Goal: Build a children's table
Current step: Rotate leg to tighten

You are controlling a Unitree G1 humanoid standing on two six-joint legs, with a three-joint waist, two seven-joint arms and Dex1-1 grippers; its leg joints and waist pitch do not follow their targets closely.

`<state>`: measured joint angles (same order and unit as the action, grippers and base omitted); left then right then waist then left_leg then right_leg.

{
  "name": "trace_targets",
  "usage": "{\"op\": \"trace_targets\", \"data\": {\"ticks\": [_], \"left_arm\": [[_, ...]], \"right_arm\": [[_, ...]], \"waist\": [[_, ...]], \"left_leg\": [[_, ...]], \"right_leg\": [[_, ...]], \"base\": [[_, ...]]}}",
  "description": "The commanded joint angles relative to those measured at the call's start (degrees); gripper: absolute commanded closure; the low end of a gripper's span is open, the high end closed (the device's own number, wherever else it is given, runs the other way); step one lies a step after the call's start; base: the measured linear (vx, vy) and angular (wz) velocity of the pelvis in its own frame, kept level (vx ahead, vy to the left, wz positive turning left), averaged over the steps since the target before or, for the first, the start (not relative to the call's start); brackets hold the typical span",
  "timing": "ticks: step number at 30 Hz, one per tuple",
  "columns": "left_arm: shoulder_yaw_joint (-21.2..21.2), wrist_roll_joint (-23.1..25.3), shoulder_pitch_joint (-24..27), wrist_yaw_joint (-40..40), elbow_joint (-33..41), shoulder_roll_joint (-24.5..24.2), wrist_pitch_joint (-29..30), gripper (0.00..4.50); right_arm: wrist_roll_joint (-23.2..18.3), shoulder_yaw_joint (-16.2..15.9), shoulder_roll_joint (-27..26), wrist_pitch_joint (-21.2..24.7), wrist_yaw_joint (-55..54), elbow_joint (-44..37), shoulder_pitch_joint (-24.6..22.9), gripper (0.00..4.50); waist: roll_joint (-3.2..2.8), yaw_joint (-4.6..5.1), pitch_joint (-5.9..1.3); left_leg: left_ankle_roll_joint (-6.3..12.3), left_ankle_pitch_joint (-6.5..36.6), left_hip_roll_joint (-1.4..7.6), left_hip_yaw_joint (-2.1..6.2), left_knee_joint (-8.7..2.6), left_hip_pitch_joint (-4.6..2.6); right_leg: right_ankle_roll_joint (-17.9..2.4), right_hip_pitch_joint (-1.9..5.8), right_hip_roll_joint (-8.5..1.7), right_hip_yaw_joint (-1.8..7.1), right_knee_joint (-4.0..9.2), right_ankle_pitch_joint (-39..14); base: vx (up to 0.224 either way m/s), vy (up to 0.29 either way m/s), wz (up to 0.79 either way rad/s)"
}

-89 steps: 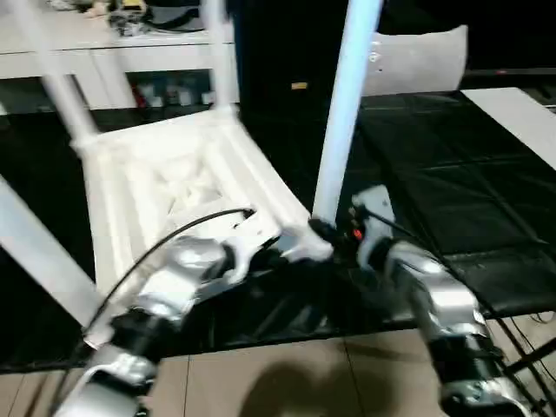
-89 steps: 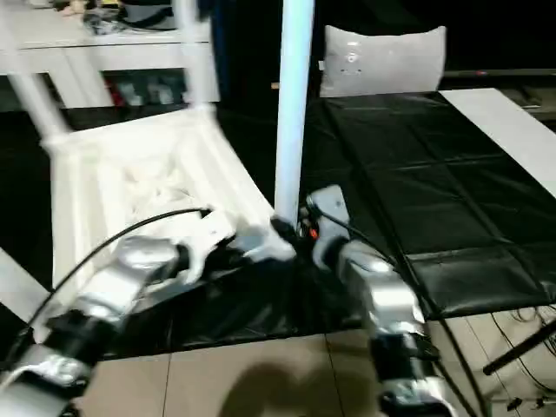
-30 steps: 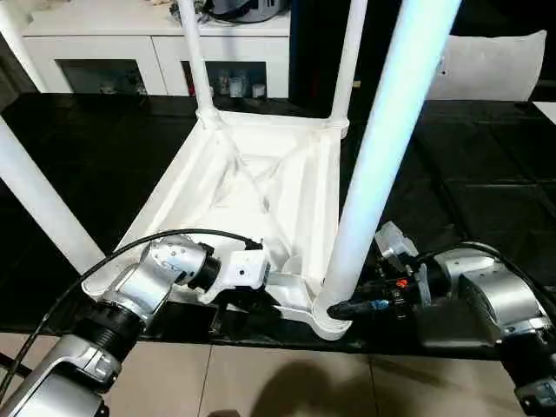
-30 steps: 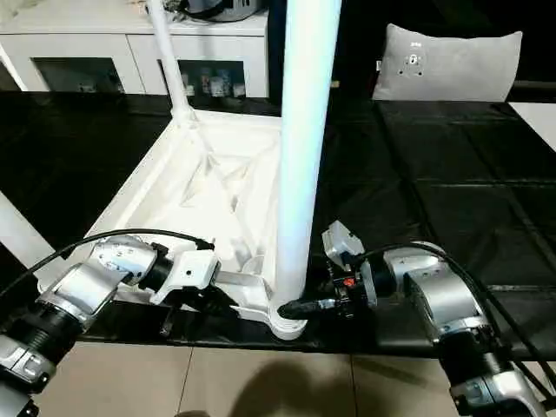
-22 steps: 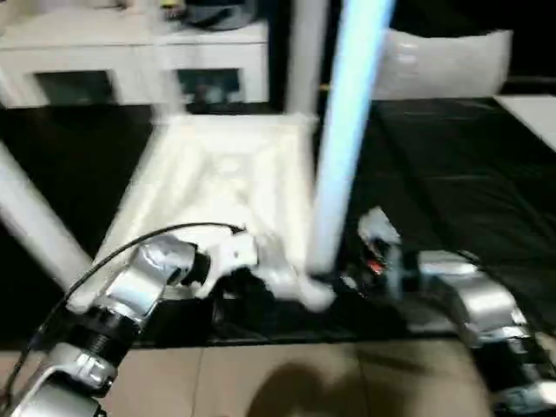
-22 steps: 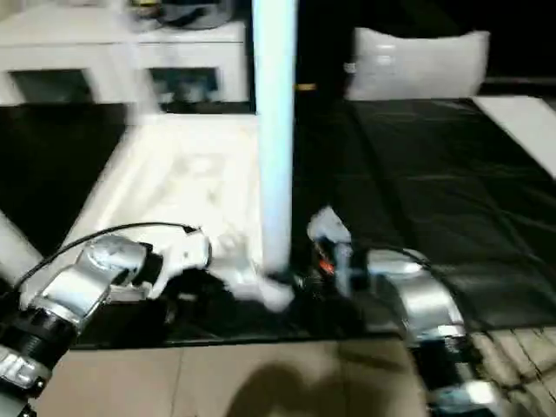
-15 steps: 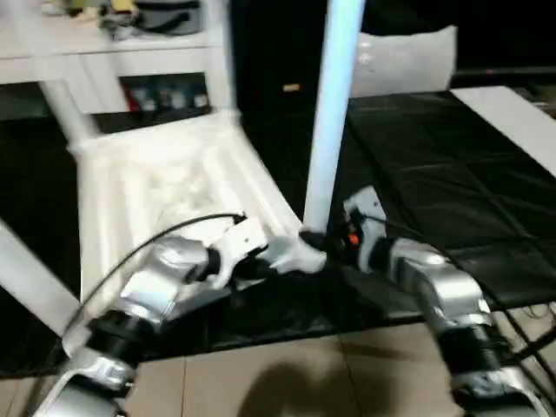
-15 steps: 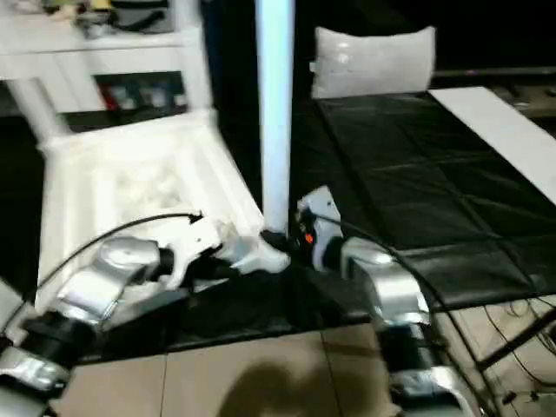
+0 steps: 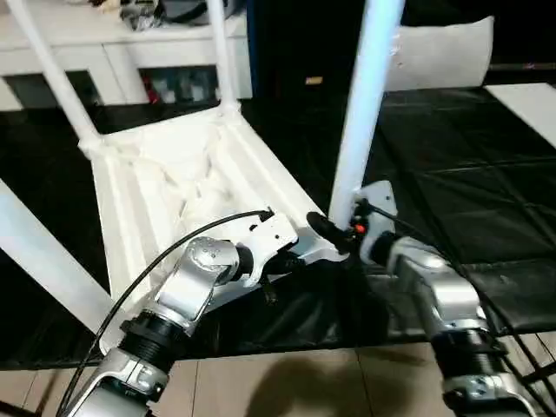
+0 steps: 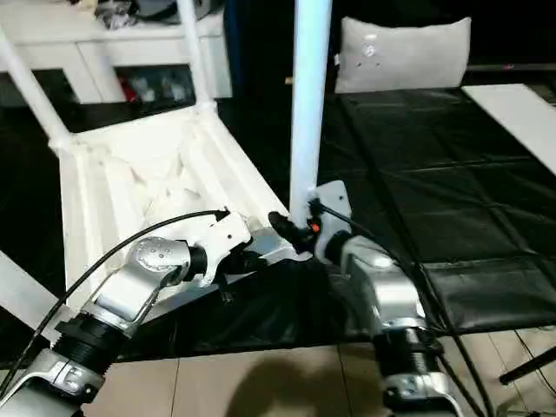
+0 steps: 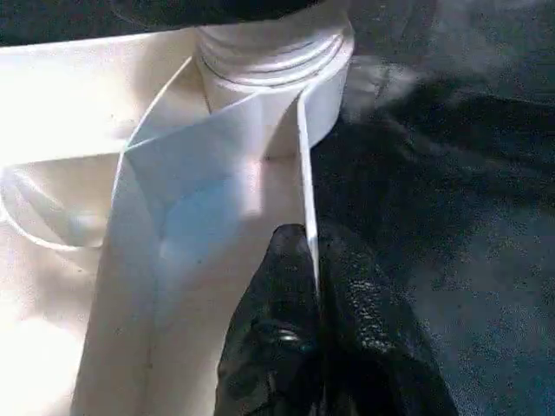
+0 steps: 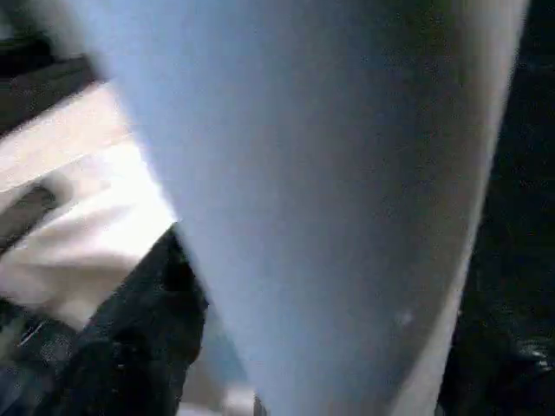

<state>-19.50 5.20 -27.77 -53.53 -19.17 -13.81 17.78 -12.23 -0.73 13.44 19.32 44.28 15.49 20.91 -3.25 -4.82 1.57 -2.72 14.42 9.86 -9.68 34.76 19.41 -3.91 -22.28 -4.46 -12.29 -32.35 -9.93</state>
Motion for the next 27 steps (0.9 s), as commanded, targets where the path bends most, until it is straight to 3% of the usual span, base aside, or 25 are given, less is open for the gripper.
{"op": "trace_targets", "data": {"ticks": [1, 6, 8, 16, 17, 27], "left_arm": [[-0.8, -0.7, -0.8, -2.2, 0.1, -0.5, -2.8, 4.5], [-1.6, -1.6, -0.8, -6.8, -0.6, -3.2, -6.2, 4.5], [-2.9, -1.6, -0.8, -11.0, -1.6, -5.7, -9.2, 4.5], [-5.7, -1.8, -1.4, -21.4, -3.0, -10.9, -15.7, 4.5], [-5.9, -2.1, -1.6, -22.6, -3.0, -11.3, -16.0, 4.5], [-7.3, -3.9, -2.6, -29.2, -2.5, -12.5, -18.4, 4.5]], "right_arm": [[-2.0, -1.8, 0.4, 0.7, 5.0, -1.8, -0.4, 0.62], [-3.8, -2.4, 7.2, 1.8, 14.7, -2.9, -0.6, 0.24], [-3.5, -3.6, 11.4, 0.1, 20.5, -2.0, 0.0, 0.14], [-3.7, -7.7, 16.6, -3.3, 33.3, -1.3, 1.1, 0.05], [-3.9, -8.2, 16.9, -3.4, 34.6, -1.2, 1.2, 0.31], [-5.5, -11.2, 17.9, -2.7, 42.4, -0.7, 2.3, 1.1]], "waist": [[0.7, -0.52, -3.77], [0.88, -1.35, -3.26], [0.96, -1.66, -3.24], [1.08, -2.45, -3.47], [1.08, -2.66, -3.54], [1.49, -3.92, -3.63]], "left_leg": [[8.75, -3.8, 4.42, 1.88, -3.0, 0.83], [6.79, -0.3, 4.36, 1.64, -3.26, 0.58], [6.1, 0.9, 4.12, 1.62, -3.29, 0.54], [6.87, -0.4, 4.27, 1.58, -3.11, 0.63], [6.93, -0.6, 4.45, 1.64, -3.11, 0.57], [6.48, -1.7, 4.83, 1.6, -3.11, 0.46]], "right_leg": [[-0.7, 4.14, -6.7, 5.68, 2.95, -6.3], [2.0, 3.8, -6.26, 5.38, 4.23, -15.5], [3.4, 3.81, -6.07, 5.22, 4.58, -17.9], [2.6, 3.65, -5.94, 5.28, 3.97, -15.3], [2.5, 3.63, -6.03, 5.32, 3.86, -15.1], [1.4, 3.5, -6.32, 5.6, 3.53, -14.7]], "base": [[0.0, 0.0, 0.0], [0.0, 0.0, 0.0], [0.0, 0.0, 0.0], [0.0, 0.0, 0.0], [0.0, 0.0, 0.0], [0.0, 0.0, 0.0]]}}
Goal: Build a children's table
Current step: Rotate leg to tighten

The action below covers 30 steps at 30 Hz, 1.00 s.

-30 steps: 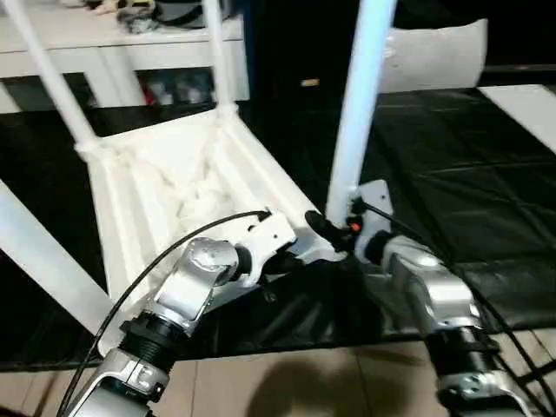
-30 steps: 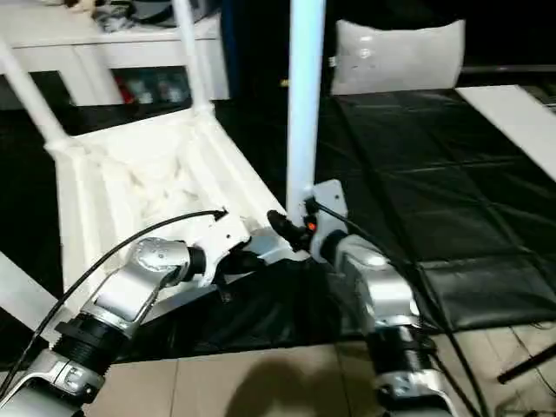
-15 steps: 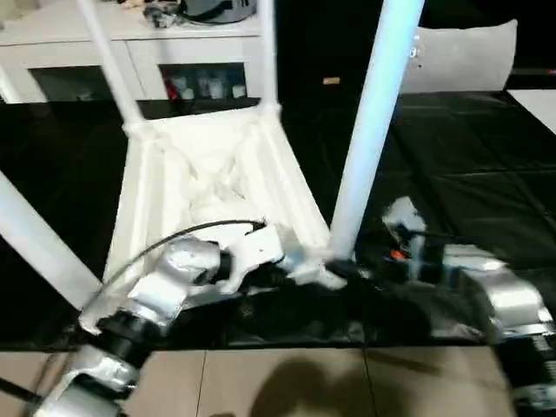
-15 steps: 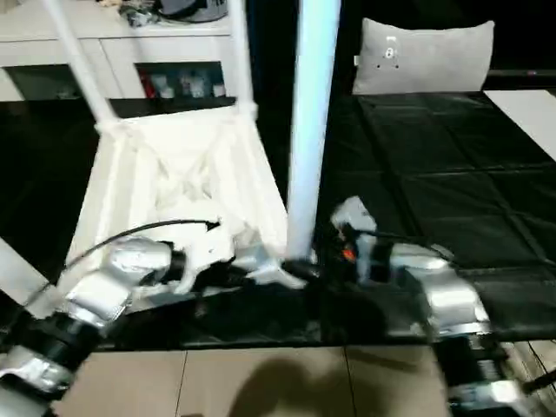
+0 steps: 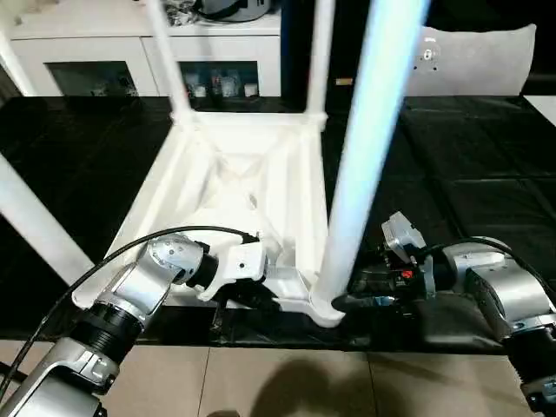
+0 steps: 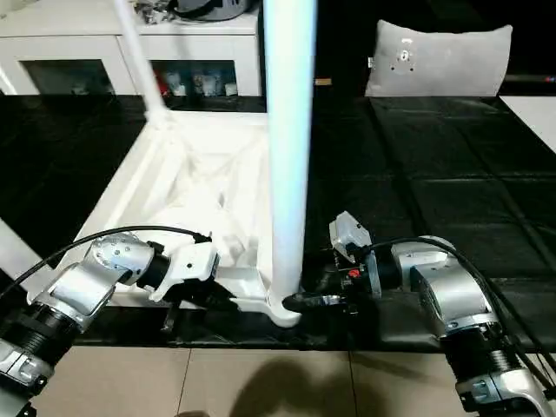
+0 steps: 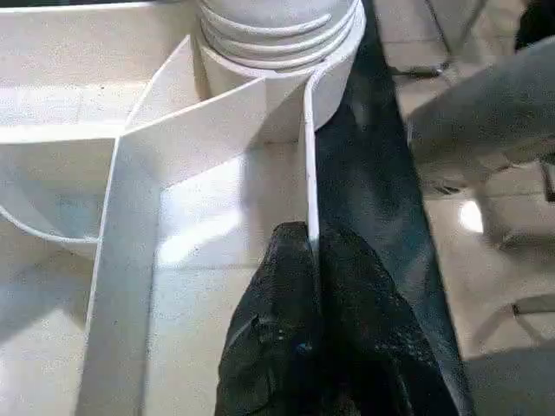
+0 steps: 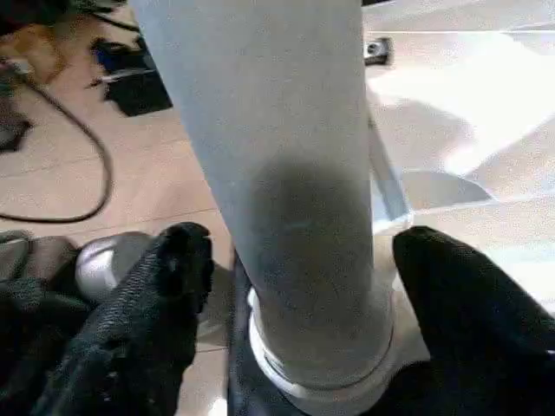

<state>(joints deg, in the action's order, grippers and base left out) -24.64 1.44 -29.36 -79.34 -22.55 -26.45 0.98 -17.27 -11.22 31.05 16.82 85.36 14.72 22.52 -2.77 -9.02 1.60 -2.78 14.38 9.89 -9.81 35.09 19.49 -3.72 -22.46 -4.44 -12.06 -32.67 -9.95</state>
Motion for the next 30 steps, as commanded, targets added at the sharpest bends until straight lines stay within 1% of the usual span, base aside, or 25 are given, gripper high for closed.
{"op": "trace_targets", "data": {"ticks": [1, 4, 5, 7, 9, 10, 11, 15, 16, 20, 21, 22, 23, 24, 25, 26, 27, 28, 29, 30], "left_arm": [[-2.2, -0.2, -1.0, -3.5, 1.0, 0.2, -1.7, 4.5], [-2.3, -0.3, -1.0, -3.7, 1.0, 0.3, -1.7, 4.5], [-2.4, -0.3, -1.0, -3.7, 1.0, 0.3, -1.7, 4.5], [-2.4, -0.4, -1.0, -3.7, 1.0, 0.4, -1.7, 4.5], [-2.0, -0.8, -0.9, -3.4, 1.1, 0.6, -1.3, 4.5], [-1.8, -1.1, -0.8, -3.4, 1.4, 0.6, -0.8, 4.5], [-1.6, -1.4, -0.7, -3.6, 1.6, 0.6, -0.4, 4.5], [-1.3, -1.9, -0.3, -3.7, 2.2, 0.6, 0.6, 4.5], [-1.0, -1.9, -0.1, -3.0, 2.5, 0.7, 1.5, 4.5], [0.6, -2.9, 0.7, -0.2, 3.7, 1.8, 4.3, 4.5], [1.5, -3.7, 1.0, 1.6, 4.6, 2.6, 6.4, 4.5], [2.1, -4.0, 1.3, 3.1, 5.7, 3.1, 8.2, 4.5], [2.5, -3.7, 1.6, 5.3, 6.9, 3.8, 10.9, 4.5], [2.7, -3.4, 1.7, 6.4, 7.4, 4.1, 12.2, 4.5], [2.8, -2.9, 1.9, 7.9, 7.9, 4.6, 13.3, 4.5], [3.0, -2.4, 2.0, 9.4, 8.2, 5.2, 14.4, 4.5], [3.6, -1.5, 2.0, 12.9, 8.4, 6.9, 16.6, 4.5], [3.8, -1.2, 1.8, 14.3, 8.2, 7.7, 17.1, 4.5], [3.9, -1.1, 1.8, 14.9, 8.2, 8.0, 17.3, 4.5], [4.3, -0.6, 1.6, 17.2, 7.8, 9.2, 18.1, 4.5]], "right_arm": [[-0.4, -0.9, 0.3, -0.3, 1.6, 0.1, 0.7, 1.1], [-0.2, -1.4, 0.2, -0.3, 2.1, 0.4, 0.8, 1.44], [-0.2, -1.6, 0.2, -0.3, 2.4, 0.5, 0.8, 1.44], [-0.2, -1.7, 0.1, -0.2, 2.6, 0.5, 0.8, 1.74], [-0.5, -1.8, 0.1, 0.1, 2.6, 0.3, 0.8, 1.88], [-1.0, -1.7, 0.0, 0.6, 2.7, 0.1, 0.7, 1.88], [-1.3, -1.7, 0.0, 1.0, 2.9, 0.0, 0.7, 2.11], [-1.8, -1.5, 0.1, 1.4, 3.0, -0.5, 0.4, 2.28], [-2.3, -1.3, 0.0, 2.1, 2.9, -1.4, -0.2, 2.35], [-3.2, -0.7, -0.4, 4.0, 1.1, -3.7, -1.7, 2.45], [-2.7, -0.3, -1.0, 4.4, -1.6, -3.7, -1.8, 2.46], [-2.1, 0.2, -1.9, 5.1, -4.6, -3.8, -1.8, 2.46], [-0.8, 0.7, -3.2, 5.5, -9.1, -3.7, -1.6, 2.46], [0.1, 1.0, -4.0, 5.7, -11.5, -3.6, -1.4, 2.46], [1.1, 1.4, -5.4, 6.2, -15.1, -3.2, -1.0, 2.46], [2.0, 2.0, -7.0, 6.8, -18.7, -2.8, -0.5, 2.47], [3.8, 3.1, -9.9, 8.2, -25.7, -1.6, 0.5, 2.49], [4.5, 3.3, -10.9, 8.8, -28.0, -1.2, 0.9, 2.5], [4.8, 3.3, -11.2, 8.8, -28.7, -1.1, 0.9, 2.51], [6.0, 3.4, -12.6, 9.0, -31.9, -0.8, 1.2, 2.51]], "waist": [[0.99, 0.19, -3.67], [1.14, -0.07, -3.61], [1.14, -0.15, -3.61], [1.16, -0.23, -3.66], [1.22, -0.22, -3.69], [1.19, -0.25, -3.69], [1.23, -0.25, -3.69], [1.24, -0.26, -3.73], [1.3, -0.26, -3.71], [1.26, -0.32, -3.66], [1.25, -0.21, -3.68], [1.38, 0.0, -3.58], [1.39, 0.05, -3.46], [1.41, 0.34, -3.33], [1.52, 0.84, -2.98], [1.46, 1.63, -2.79], [1.54, 2.13, -2.82], [1.64, 3.11, -2.72], [1.63, 4.06, -2.77], [1.72, 4.41, -2.78]], "left_leg": [[6.46, -1.7, 4.83, 1.74, -3.48, 0.36], [6.05, -1.4, 4.74, 1.65, -3.52, 0.33], [5.9, -1.4, 4.7, 1.64, -3.53, 0.32], [5.79, -1.5, 4.73, 1.65, -3.52, 0.31], [5.86, -1.8, 4.8, 1.7, -3.49, 0.34], [5.9, -1.8, 4.8, 1.67, -3.49, 0.29], [5.91, -1.9, 4.78, 1.66, -3.47, 0.35], [5.87, -2.1, 4.8, 1.67, -3.46, 0.34], [5.91, -2.1, 4.69, 1.62, -3.44, 0.42], [5.65, -2.3, 4.81, 1.69, -3.47, 0.38], [5.5, -2.2, 4.9, 1.67, -3.51, 0.34], [5.14, -1.9, 4.99, 1.71, -3.63, 0.34], [5.01, -1.5, 4.77, 1.68, -3.64, 0.36], [4.08, -0.6, 4.56, 1.61, -3.77, 0.27], [3.27, 0.9, 3.95, 1.41, -3.86, 0.27], [2.54, 2.8, 3.48, 1.36, -3.86, 0.2], [2.09, 3.2, 3.51, 1.47, -3.88, 0.29], [1.55, 4.0, 3.21, 1.62, -3.78, 0.5], [1.65, 4.8, 2.75, 1.51, -3.56, 0.34], [2.03, 4.9, 2.64, 1.48, -3.49, 0.52]], "right_leg": [[1.2, 3.7, -6.37, 5.38, 3.82, -14.4], [1.5, 3.71, -6.35, 5.35, 3.97, -15.4], [1.7, 3.7, -6.3, 5.34, 3.99, -15.7], [1.8, 3.72, -6.3, 5.35, 3.96, -15.6], [1.8, 3.71, -6.3, 5.37, 3.85, -15.0], [1.7, 3.7, -6.31, 5.38, 3.84, -14.8], [1.7, 3.71, -6.29, 5.38, 3.83, -14.8], [1.6, 3.73, -6.33, 5.4, 3.8, -14.7], [1.8, 3.77, -6.28, 5.37, 3.84, -14.7], [2.0, 3.77, -6.32, 5.31, 3.91, -15.0], [1.9, 3.73, -6.3, 5.33, 3.89, -15.0], [1.8, 3.72, -6.41, 5.34, 3.95, -15.5], [2.1, 3.73, -6.32, 5.21, 4.25, -16.4], [2.3, 3.7, -6.33, 5.14, 4.52, -18.5], [3.4, 3.7, -6.12, 4.9, 5.26, -21.7], [4.9, 3.82, -5.9, 4.42, 5.93, -24.7], [5.4, 3.98, -5.85, 4.25, 5.99, -25.2], [6.6, 4.06, -5.61, 3.76, 6.44, -25.9], [7.8, 4.04, -5.38, 3.39, 6.83, -26.6], [8.3, 4.22, -5.35, 3.33, 6.92, -26.7]], "base": [[0.0, 0.0, 0.0], [0.0, 0.0, 0.0], [0.0, 0.0, 0.0], [0.0, 0.0, 0.0], [0.0, 0.0, 0.0], [0.0, 0.0, 0.0], [0.0, 0.0, 0.0], [0.0, 0.0, 0.0], [0.0, 0.0, 0.0], [0.0, 0.0, 0.0], [0.0, 0.0, 0.0], [0.0, 0.0, 0.0], [0.0, 0.0, 0.0], [0.0, 0.0, 0.0], [0.0, 0.0, 0.0], [0.0, 0.0, 0.0], [0.0, 0.0, 0.0], [0.0, 0.0, 0.0], [0.0, 0.0, 0.0], [0.0, 0.0, 0.0]]}}
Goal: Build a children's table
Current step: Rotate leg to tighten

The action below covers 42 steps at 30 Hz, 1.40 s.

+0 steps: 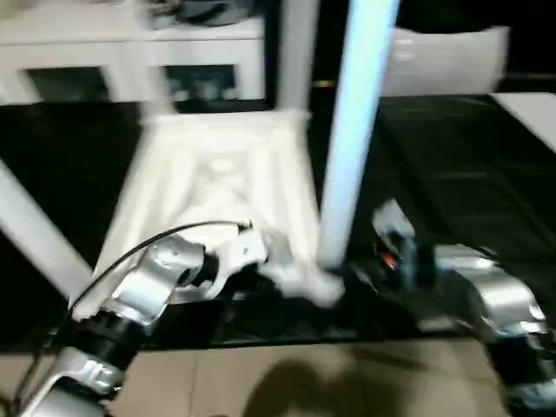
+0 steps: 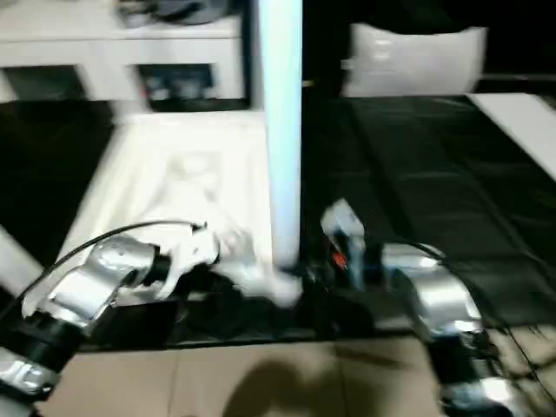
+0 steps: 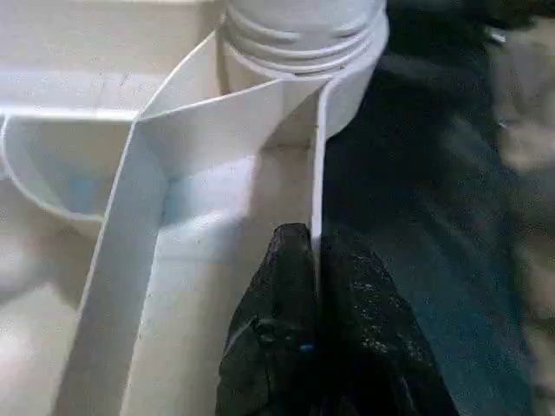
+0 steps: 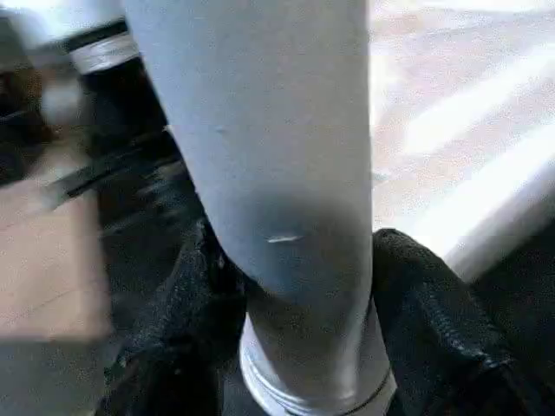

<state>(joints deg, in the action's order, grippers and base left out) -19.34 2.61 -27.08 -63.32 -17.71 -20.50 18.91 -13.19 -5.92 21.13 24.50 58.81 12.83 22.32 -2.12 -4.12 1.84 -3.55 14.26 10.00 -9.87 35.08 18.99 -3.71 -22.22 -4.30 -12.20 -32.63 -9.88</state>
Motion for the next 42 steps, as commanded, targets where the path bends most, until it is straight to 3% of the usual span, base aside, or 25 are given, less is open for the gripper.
{"op": "trace_targets", "data": {"ticks": [1, 2, 4, 6, 8, 9, 10, 11, 12, 14, 16, 19, 22, 24, 25, 28, 29, 32, 37, 42], "left_arm": [[-0.7, -1.6, -0.8, 2.3, 2.8, 3.8, 0.4, 4.5], [0.4, -1.4, -1.2, 6.0, 2.2, 5.9, 1.7, 4.5], [1.3, -1.2, -1.7, 9.7, 1.8, 7.6, 3.2, 4.5], [1.7, -0.6, -2.1, 12.2, 1.2, 8.5, 3.6, 4.5], [2.4, 1.3, -2.9, 17.2, 0.2, 10.8, 4.8, 4.5], [2.4, 1.3, -2.9, 17.2, 0.2, 10.8, 4.8, 4.5], [2.5, 1.5, -3.1, 18.0, 0.1, 11.3, 5.1, 4.5], [2.4, 1.8, -3.1, 18.4, 0.2, 11.7, 5.3, 4.5], [2.1, 2.0, -3.1, 18.1, 0.2, 11.6, 5.2, 4.5], [1.8, 2.0, -2.8, 17.1, 0.6, 10.8, 4.9, 4.5], [1.8, 1.7, -2.6, 16.1, 0.6, 9.8, 3.9, 4.5], [1.6, 1.3, -2.3, 14.4, -0.2, 7.8, 1.0, 4.5], [1.8, 1.5, -2.1, 12.6, -1.0, 6.3, -0.8, 4.5], [1.4, 1.1, -2.0, 9.2, -1.5, 4.2, -3.2, 4.5], [1.3, 1.1, -1.9, 8.6, -1.5, 3.9, -3.6, 4.5], [0.8, 0.6, -1.8, 6.8, -1.6, 2.9, -4.7, 4.5], [-0.5, -0.4, -1.5, 1.9, -1.5, 0.8, -9.0, 4.5], [-1.7, -1.2, -1.0, -2.7, -0.8, -1.1, -11.4, 4.5], [-4.0, -2.4, -0.6, -10.5, 0.4, -4.2, -14.2, 4.5], [-5.0, -3.2, -0.8, -14.3, 0.6, -5.4, -15.8, 4.5]], "right_arm": [[2.4, -1.8, -3.4, 1.5, -6.9, 1.3, 1.5, 2.52], [3.9, -1.0, -6.2, 3.4, -13.3, 1.7, 1.9, 2.54], [5.1, 0.0, -9.1, 4.6, -19.7, 2.1, 2.2, 2.54], [6.0, 0.9, -11.3, 5.1, -24.5, 2.8, 2.6, 2.54], [7.4, 2.5, -15.2, 2.7, -32.1, 5.8, 3.5, 2.54], [7.4, 2.5, -15.2, 2.7, -32.1, 5.8, 3.5, 2.54], [6.9, 3.2, -16.0, 1.8, -33.0, 6.4, 3.7, 2.0], [6.8, 3.1, -16.4, 0.1, -32.7, 6.4, 3.5, 1.87], [6.6, 2.9, -16.3, -0.2, -31.9, 5.9, 3.1, 1.87], [5.1, 2.9, -16.3, 0.1, -28.7, 3.4, 1.8, 1.71], [4.1, 2.8, -15.2, -0.4, -25.9, 2.0, 1.2, 1.53], [2.9, 2.8, -12.0, -2.0, -21.2, 0.9, 0.8, 1.23], [1.1, 3.3, -9.1, -2.7, -16.6, 0.7, 0.7, 0.95], [0.1, 2.7, -4.9, -3.2, -10.1, -0.3, 0.2, 0.89], [0.1, 2.5, -4.3, -3.3, -9.1, -0.5, 0.0, 0.64], [-0.2, 1.9, -2.5, -3.5, -5.8, -1.0, -0.3, 0.48], [-1.0, 0.9, 0.8, -4.2, 0.1, -1.4, -0.7, 0.36], [-0.6, -0.9, 4.3, -6.2, 5.6, -1.2, -1.0, 0.09], [-2.2, -3.3, 8.4, -8.8, 16.1, -1.7, -1.5, 0.04], [-4.7, -4.6, 9.9, -6.6, 22.2, -1.1, -0.8, 0.38]], "waist": [[0.86, 0.0, -2.93], [1.05, 0.61, -2.95], [0.69, 1.31, -3.17], [0.68, 1.84, -3.26], [0.41, 2.01, -3.39], [0.46, 1.97, -3.42], [0.51, 1.77, -3.6], [0.4, 1.64, -3.75], [0.34, 1.46, -3.89], [0.26, 1.02, -4.03], [0.38, 0.62, -3.99], [0.59, 0.0, -4.18], [0.57, -0.49, -4.12], [0.54, -1.05, -3.95], [0.56, -1.37, -3.85], [0.64, -1.48, -3.67], [0.69, -1.68, -3.64], [0.68, -2.23, -3.7], [0.73, -3.65, -3.84], [0.8, -4.7, -3.91]], "left_leg": [[3.23, 5.4, 2.53, 1.41, -3.41, 0.68], [3.44, 5.5, 2.61, 1.58, -3.44, 0.78], [3.24, 4.6, 3.23, 2.09, -3.64, 0.98], [3.31, 4.1, 3.51, 2.31, -3.74, 0.98], [3.76, 2.4, 3.61, 2.24, -3.74, 0.96], [3.92, 1.8, 3.68, 2.28, -3.77, 1.03], [4.36, 0.5, 3.82, 2.3, -3.72, 1.0], [5.12, -1.6, 4.1, 2.45, -3.63, 1.24], [5.5, -2.8, 4.32, 2.53, -3.57, 1.15], [7.25, -6.3, 4.93, 2.59, -3.32, 1.0], [7.99, -7.1, 4.82, 2.43, -3.25, 1.04], [8.92, -7.2, 4.17, 2.24, -2.9, 1.56], [9.77, -7.4, 4.15, 2.06, -2.68, 1.66], [9.27, -5.2, 4.01, 1.88, -2.75, 1.56], [8.95, -4.4, 4.19, 1.87, -2.86, 1.5], [7.62, -2.6, 4.24, 1.94, -3.07, 1.4], [7.55, -1.8, 4.15, 1.88, -3.02, 1.36], [7.49, -1.3, 4.4, 1.84, -3.02, 1.21], [8.05, -2.5, 4.79, 1.9, -2.91, 1.22], [7.89, -3.2, 5.0, 1.88, -2.85, 1.11]], "right_leg": [[8.7, 3.56, -5.23, 3.36, 7.3, -26.9], [8.8, 3.7, -5.16, 3.25, 7.25, -26.5], [7.8, 4.05, -5.47, 3.14, 7.02, -24.1], [6.6, 3.99, -5.84, 3.57, 6.62, -22.0], [4.6, 3.84, -6.19, 4.27, 6.01, -19.3], [4.0, 3.92, -6.28, 4.38, 5.76, -18.5], [2.8, 3.98, -6.47, 4.73, 5.25, -16.4], [1.6, 4.14, -6.59, 4.97, 4.47, -13.3], [1.0, 4.13, -6.67, 5.14, 4.1, -11.3], [-2.2, 4.0, -6.99, 5.67, 2.8, -4.5], [-3.3, 4.08, -7.17, 5.85, 2.38, -2.6], [-3.3, 4.32, -7.05, 6.04, 1.85, -1.5], [-2.4, 3.9, -6.66, 5.86, 2.02, -2.3], [-1.0, 3.93, -6.51, 5.7, 2.66, -6.8], [-0.4, 3.77, -6.39, 5.73, 2.8, -8.2], [0.4, 3.68, -6.42, 5.52, 3.41, -12.1], [1.0, 3.63, -6.4, 5.59, 3.64, -13.4], [1.3, 3.4, -6.35, 5.69, 3.5, -13.6], [0.3, 3.29, -6.49, 5.75, 2.92, -11.7], [-0.8, 3.24, -6.65, 5.86, 2.75, -11.1]], "base": [[0.0, 0.0, 0.0], [0.0, 0.0, 0.0], [0.0, 0.0, 0.0], [0.0, 0.0, 0.0], [0.0, 0.0, 0.0], [0.0, 0.0, 0.0], [0.0, 0.0, 0.0], [0.0, 0.0, 0.0], [0.0, 0.0, 0.0], [0.0, 0.0, 0.0], [0.0, 0.0, 0.0], [0.0, 0.0, 0.0], [0.0, 0.0, 0.0], [0.0, 0.0, 0.0], [0.0, 0.0, 0.0], [0.0, 0.0, 0.0], [0.0, 0.0, 0.0], [0.0, 0.0, 0.0], [0.0, 0.0, 0.0], [0.0, 0.0, 0.0]]}}
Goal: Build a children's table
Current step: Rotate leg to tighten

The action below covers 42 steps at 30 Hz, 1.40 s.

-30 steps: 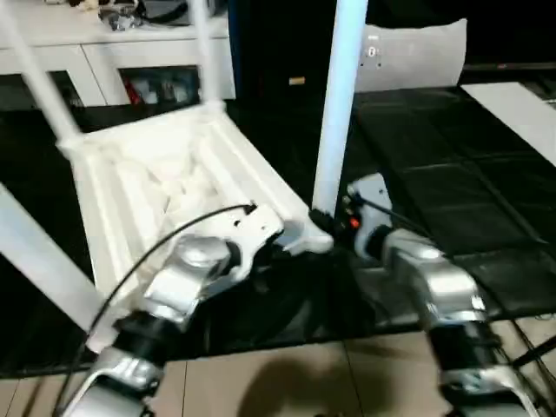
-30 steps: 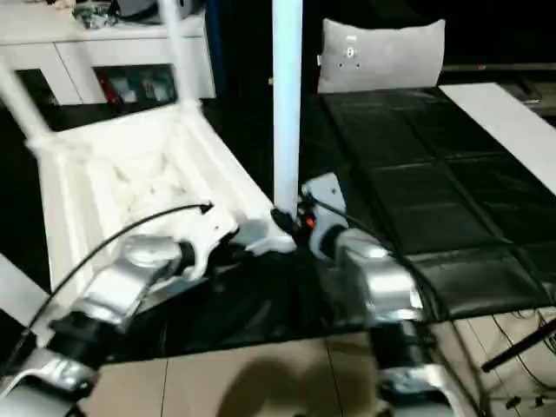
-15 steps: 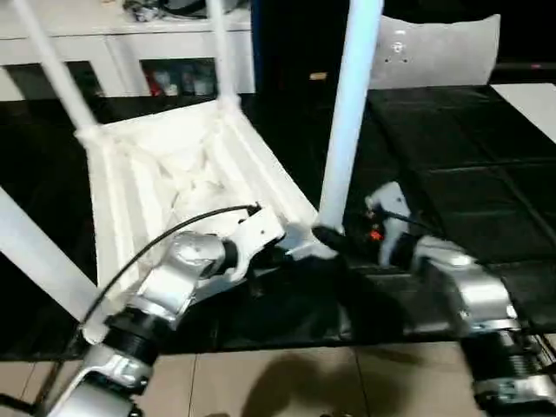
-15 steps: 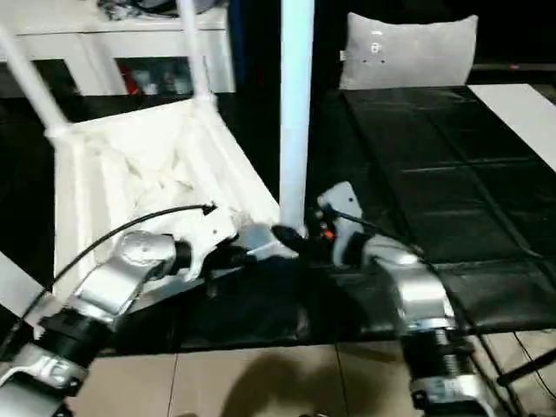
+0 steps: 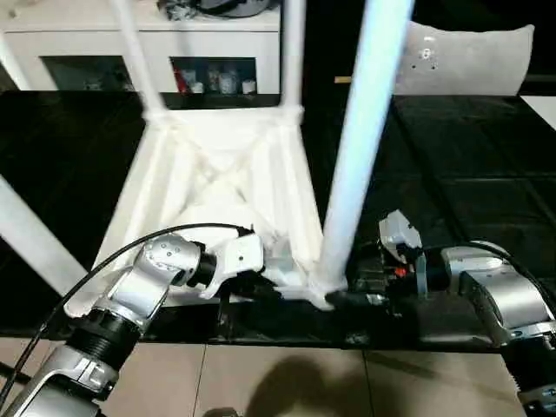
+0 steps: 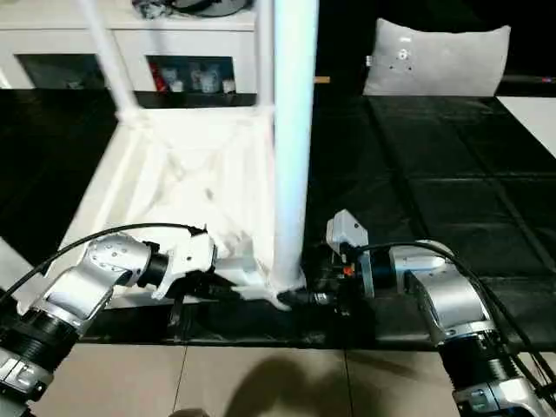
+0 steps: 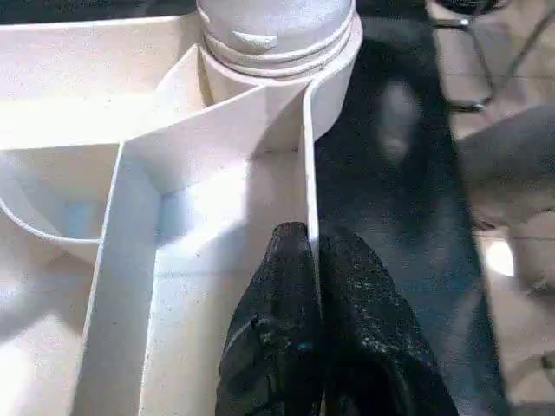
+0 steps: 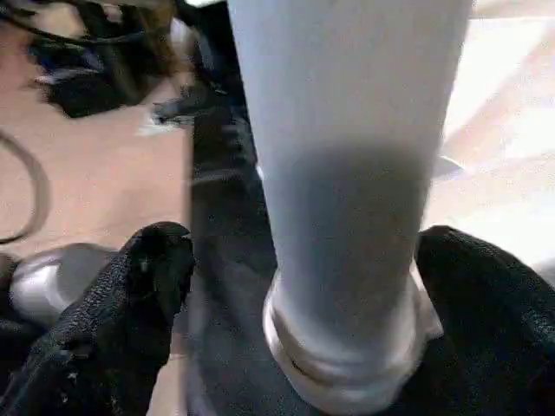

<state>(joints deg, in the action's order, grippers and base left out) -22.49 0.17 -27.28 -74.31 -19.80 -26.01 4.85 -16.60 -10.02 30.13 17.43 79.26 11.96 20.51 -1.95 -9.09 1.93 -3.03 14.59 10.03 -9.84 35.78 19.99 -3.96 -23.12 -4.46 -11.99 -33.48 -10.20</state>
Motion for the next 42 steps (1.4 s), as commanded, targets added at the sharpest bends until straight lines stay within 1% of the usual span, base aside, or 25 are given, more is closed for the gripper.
{"op": "trace_targets", "data": {"ticks": [1, 2, 6, 8, 12, 14, 16, 18, 20, 22, 23, 24, 25, 26, 27, 28, 29, 32, 34, 35, 36, 38, 40, 41, 42], "left_arm": [[-2.1, -1.1, -0.8, -4.4, 2.6, -0.1, -2.3, 4.5], [-2.2, -1.1, -0.8, -4.8, 2.6, -0.1, -2.4, 4.5], [-2.5, -1.3, -1.0, -5.3, 2.6, -0.1, -2.4, 4.5], [-2.6, -1.5, -1.1, -5.7, 2.6, 0.1, -2.2, 4.5], [-2.7, -1.6, -1.2, -5.7, 2.5, 0.0, -2.3, 4.5], [-2.5, -1.5, -1.1, -5.6, 2.3, -0.1, -2.1, 4.5], [-2.4, -1.5, -1.1, -5.4, 2.3, -0.1, -2.0, 4.5], [-1.9, -1.1, -0.9, -3.8, 2.4, 0.1, -0.5, 4.5], [-0.7, -1.0, -0.7, -0.6, 2.5, 1.3, 1.9, 4.5], [0.0, -1.2, -0.5, 0.9, 2.7, 2.1, 3.5, 4.5], [0.6, -1.4, -0.5, 2.7, 2.8, 2.9, 5.0, 4.5], [0.9, -1.4, -0.4, 3.9, 3.0, 3.5, 5.9, 4.5], [0.9, -1.4, -0.4, 3.9, 3.0, 3.5, 5.9, 4.5], [1.2, -1.2, -0.4, 5.0, 3.3, 4.1, 7.0, 4.5], [1.7, -0.9, -0.3, 7.5, 3.9, 5.3, 9.3, 4.5], [2.2, -0.8, -0.3, 9.6, 4.4, 6.5, 11.3, 4.5], [2.5, -0.6, -0.4, 11.1, 4.6, 7.4, 12.3, 4.5], [3.0, -0.1, -0.6, 14.1, 4.8, 9.1, 13.9, 4.5], [3.1, 0.1, -0.6, 15.5, 4.9, 9.9, 14.8, 4.5], [3.8, 0.7, -1.1, 19.6, 4.6, 12.3, 16.5, 4.5], [4.6, 1.5, -1.5, 24.0, 4.3, 14.6, 18.0, 4.5], [6.2, 2.2, -2.5, 31.2, 2.8, 18.8, 19.7, 4.5], [6.4, 2.6, -2.7, 32.9, 2.6, 20.1, 20.2, 4.5], [5.9, 3.6, -2.9, 34.1, 2.1, 21.0, 19.8, 4.5], [5.6, 4.0, -3.0, 34.4, 2.0, 21.2, 19.7, 4.5]], "right_arm": [[-2.2, -1.1, 1.2, 1.1, 3.8, -0.2, 1.3, 0.38], [-2.3, -1.5, 1.1, 1.1, 4.1, -0.3, 1.3, 0.72], [-2.3, -2.1, 0.7, 1.1, 5.3, -0.1, 1.4, 0.84], [-2.7, -2.6, 0.4, 1.8, 6.2, 0.1, 1.5, 1.19], [-2.9, -3.0, 0.4, 2.2, 6.8, -0.1, 1.4, 1.34], [-3.4, -3.3, 0.6, 2.7, 6.8, -0.7, 1.0, 1.63], [-3.5, -3.2, 0.5, 2.8, 6.5, -1.0, 0.7, 1.71], [-3.6, -2.4, -0.2, 3.4, 4.5, -1.8, 0.0, 1.94], [-2.9, -0.4, -2.3, 4.1, -0.9, -1.9, -0.2, 2.11], [-2.3, 0.4, -3.7, 4.5, -4.4, -1.7, 0.1, 2.15], [-0.7, 1.2, -5.4, 4.9, -9.4, -0.7, 0.8, 2.28], [0.5, 1.7, -6.8, 5.7, -13.5, 0.2, 1.5, 2.31], [0.5, 1.7, -6.8, 5.7, -13.5, 0.2, 1.5, 2.33], [1.5, 2.0, -7.9, 5.4, -16.2, 0.8, 1.8, 2.39], [2.5, 2.5, -9.8, 5.6, -20.4, 1.6, 2.4, 2.39], [3.6, 2.8, -11.5, 5.6, -24.3, 2.1, 2.8, 2.41], [4.2, 3.1, -12.8, 6.1, -26.9, 2.5, 3.1, 2.41], [5.1, 3.3, -14.9, 6.6, -30.9, 3.0, 3.4, 2.46], [5.6, 3.4, -15.7, 6.6, -32.9, 3.1, 3.5, 2.46], [6.6, 4.4, -18.5, 6.8, -38.7, 4.2, 4.0, 2.47], [7.3, 5.4, -20.9, 6.4, -43.3, 5.4, 4.5, 2.47], [8.5, 6.5, -24.2, 5.3, -49.7, 7.9, 5.4, 2.47], [8.5, 7.2, -25.4, 4.7, -51.5, 8.9, 5.9, 2.47], [8.3, 7.9, -26.4, 3.4, -52.6, 9.8, 6.5, 2.14], [8.2, 8.1, -26.7, 3.0, -53.0, 10.0, 6.7, 2.14]], "waist": [[0.7, 0.2, -4.0], [0.74, 0.1, -3.96], [0.83, -0.15, -4.0], [0.87, -0.16, -3.98], [0.87, -0.19, -4.04], [0.76, -0.21, -4.05], [0.76, -0.2, -4.05], [0.74, -0.27, -4.07], [0.75, -0.08, -4.01], [0.75, 0.05, -3.9], [0.77, 0.47, -3.73], [0.78, 0.68, -3.68], [0.88, 1.23, -3.52], [0.81, 1.58, -3.53], [0.91, 2.11, -3.52], [0.81, 2.83, -3.46], [0.77, 3.51, -3.45], [0.79, 4.88, -3.49], [0.75, 5.13, -3.59], [0.64, 5.35, -3.74], [0.6, 5.44, -3.9], [0.77, 5.74, -3.83], [0.64, 5.47, -4.01], [0.61, 5.51, -3.96], [0.6, 5.47, -4.0]], "left_leg": [[7.26, -3.3, 4.87, 1.77, -3.56, 0.15], [7.2, -3.3, 4.85, 1.77, -3.59, 0.17], [6.43, -3.5, 4.79, 1.77, -3.65, 0.16], [6.23, -3.1, 4.72, 1.73, -3.62, 0.22], [6.11, -3.5, 4.73, 1.8, -3.6, 0.23], [6.0, -3.5, 4.72, 1.8, -3.6, 0.22], [5.87, -3.4, 4.74, 1.8, -3.62, 0.15], [5.75, -3.5, 4.7, 1.78, -3.6, 0.18], [5.31, -3.5, 4.75, 1.87, -3.7, 0.21], [4.76, -2.7, 4.55, 1.79, -3.77, 0.21], [3.8, -1.3, 4.24, 1.63, -3.93, 0.06], [3.43, -0.9, 4.12, 1.63, -3.98, 0.12], [2.85, 0.0, 3.82, 1.64, -4.1, 0.2], [2.73, 0.5, 3.74, 1.63, -4.06, 0.37], [2.65, 1.2, 3.55, 1.71, -4.01, 0.44], [2.52, 1.6, 3.56, 1.73, -4.06, 0.28], [2.25, 1.8, 3.51, 1.85, -4.07, 0.34], [3.07, 2.2, 3.31, 1.85, -3.98, 0.44], [3.41, 1.4, 3.42, 1.99, -3.97, 0.46], [4.02, -0.3, 3.72, 2.14, -3.91, 0.55], [4.21, -1.5, 3.7, 2.12, -3.84, 0.64], [4.1, -2.9, 3.91, 2.09, -3.85, 0.62], [4.3, -3.2, 3.84, 2.08, -3.8, 0.51], [5.31, -3.7, 4.0, 2.11, -3.75, 0.6], [5.63, -3.9, 3.98, 2.08, -3.69, 0.62]], "right_leg": [[-0.5, 4.18, -6.47, 5.64, 3.61, -11.1], [-0.2, 4.18, -6.42, 5.62, 3.73, -11.5], [0.5, 4.18, -6.35, 5.52, 3.86, -12.5], [0.8, 4.21, -6.36, 5.5, 3.95, -12.9], [1.2, 4.22, -6.26, 5.46, 3.92, -12.6], [1.3, 4.19, -6.3, 5.45, 3.96, -12.6], [1.3, 4.16, -6.29, 5.44, 4.02, -12.7], [1.3, 4.19, -6.27, 5.47, 3.94, -12.5], [1.2, 4.19, -6.34, 5.37, 4.05, -12.9], [1.5, 4.24, -6.38, 5.3, 4.34, -14.2], [2.2, 4.14, -6.18, 5.09, 4.96, -17.1], [2.6, 4.19, -6.15, 5.01, 5.1, -18.1], [3.5, 4.36, -6.04, 4.79, 5.55, -19.9], [3.8, 4.41, -6.06, 4.73, 5.55, -20.5], [4.9, 4.56, -5.93, 4.51, 5.88, -21.3], [5.1, 4.39, -5.85, 4.41, 6.12, -21.5], [5.1, 4.5, -5.86, 4.24, 6.2, -21.7], [5.3, 4.66, -5.79, 4.29, 6.36, -21.2], [4.7, 4.65, -5.81, 4.44, 6.04, -19.8], [3.5, 4.64, -5.94, 4.74, 5.5, -17.0], [2.5, 4.67, -5.98, 4.78, 5.14, -15.2], [1.1, 4.53, -6.1, 4.82, 5.05, -14.1], [0.6, 4.67, -6.27, 4.96, 4.9, -13.8], [0.0, 4.61, -6.27, 5.13, 4.65, -12.5], [-0.1, 4.59, -6.33, 5.22, 4.61, -12.0]], "base": [[0.0, 0.0, 0.0], [0.0, 0.0, 0.0], [0.0, 0.0, 0.0], [0.0, 0.0, 0.0], [0.0, 0.0, 0.0], [0.0, 0.0, 0.0], [0.0, 0.0, 0.0], [0.0, 0.0, 0.0], [0.0, 0.0, 0.0], [0.0, 0.0, 0.0], [0.0, 0.0, 0.0], [0.0, 0.0, 0.0], [0.0, 0.0, 0.0], [0.0, 0.0, 0.0], [0.0, 0.0, 0.0], [0.0, 0.0, 0.0], [0.0, 0.0, 0.0], [0.0, 0.0, 0.0], [0.0, 0.0, 0.0], [0.0, 0.0, 0.0], [0.0, 0.0, 0.0], [0.0, 0.0, 0.0], [0.0, 0.0, 0.0], [0.0, 0.0, 0.0], [0.0, 0.0, 0.0]]}}
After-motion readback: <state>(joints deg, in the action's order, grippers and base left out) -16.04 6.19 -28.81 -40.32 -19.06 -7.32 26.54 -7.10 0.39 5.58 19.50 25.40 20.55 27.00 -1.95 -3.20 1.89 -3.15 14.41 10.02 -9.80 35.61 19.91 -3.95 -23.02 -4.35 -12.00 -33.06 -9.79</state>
